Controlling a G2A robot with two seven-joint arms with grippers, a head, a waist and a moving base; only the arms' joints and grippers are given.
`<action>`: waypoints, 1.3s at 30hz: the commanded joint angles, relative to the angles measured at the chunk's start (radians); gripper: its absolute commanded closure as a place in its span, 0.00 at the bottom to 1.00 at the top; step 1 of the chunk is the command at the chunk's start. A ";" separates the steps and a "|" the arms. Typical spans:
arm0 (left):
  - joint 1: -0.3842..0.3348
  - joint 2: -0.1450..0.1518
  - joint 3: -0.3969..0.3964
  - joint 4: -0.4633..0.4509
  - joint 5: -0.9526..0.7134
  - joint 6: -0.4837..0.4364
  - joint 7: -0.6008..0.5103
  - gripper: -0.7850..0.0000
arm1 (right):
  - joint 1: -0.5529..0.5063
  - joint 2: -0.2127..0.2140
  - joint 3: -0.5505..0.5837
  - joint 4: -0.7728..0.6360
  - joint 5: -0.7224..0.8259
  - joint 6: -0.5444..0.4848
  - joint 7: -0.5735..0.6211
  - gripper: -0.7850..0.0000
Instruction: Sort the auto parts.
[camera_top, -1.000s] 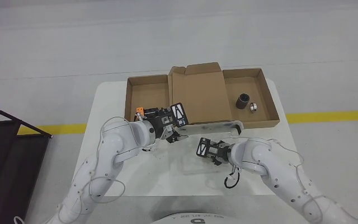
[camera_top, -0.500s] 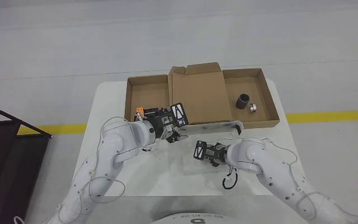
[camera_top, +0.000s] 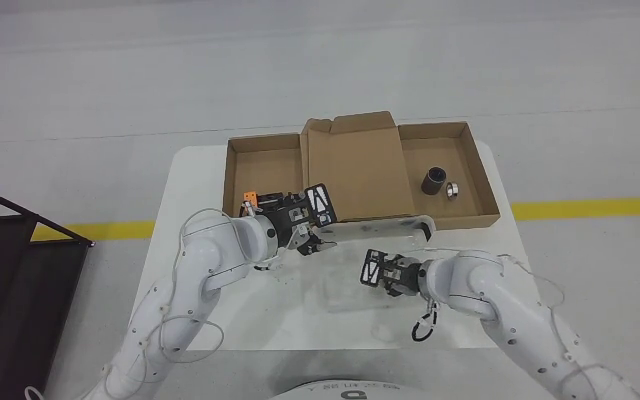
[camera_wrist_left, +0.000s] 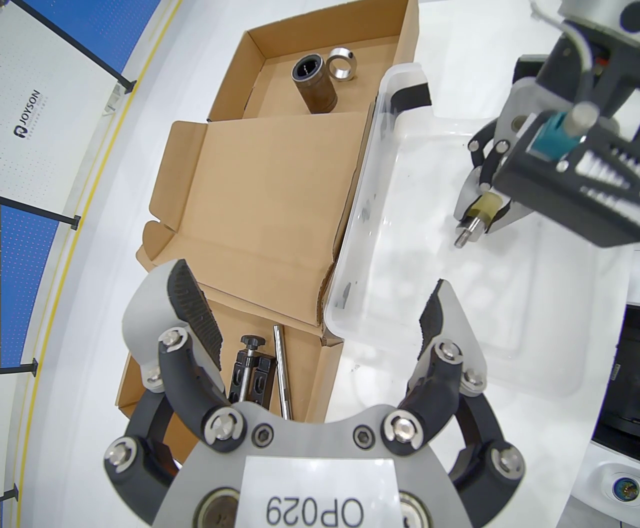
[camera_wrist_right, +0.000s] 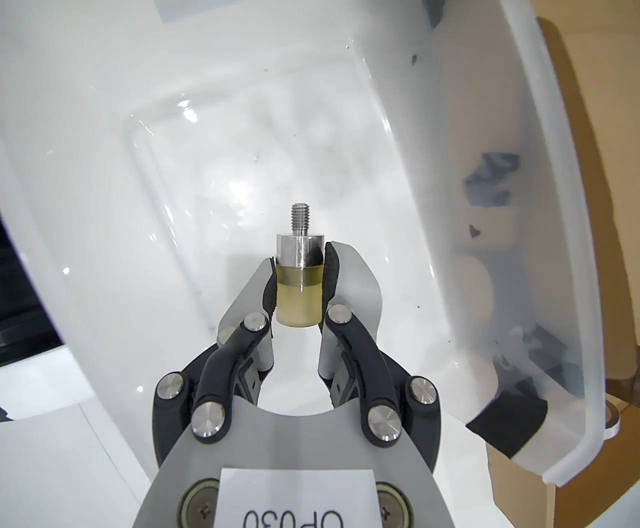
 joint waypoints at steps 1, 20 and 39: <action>0.000 0.000 0.000 0.000 0.000 0.000 0.000 0.00 | -0.049 0.013 0.073 -0.024 0.021 -0.031 -0.055 1.00; 0.000 0.000 0.000 0.000 0.000 0.000 0.000 0.00 | -0.382 0.064 0.572 -0.028 0.197 -0.335 -0.504 1.00; 0.000 0.000 0.000 0.000 0.000 0.000 0.000 0.00 | 0.058 0.068 0.485 0.175 0.585 -0.007 -0.129 1.00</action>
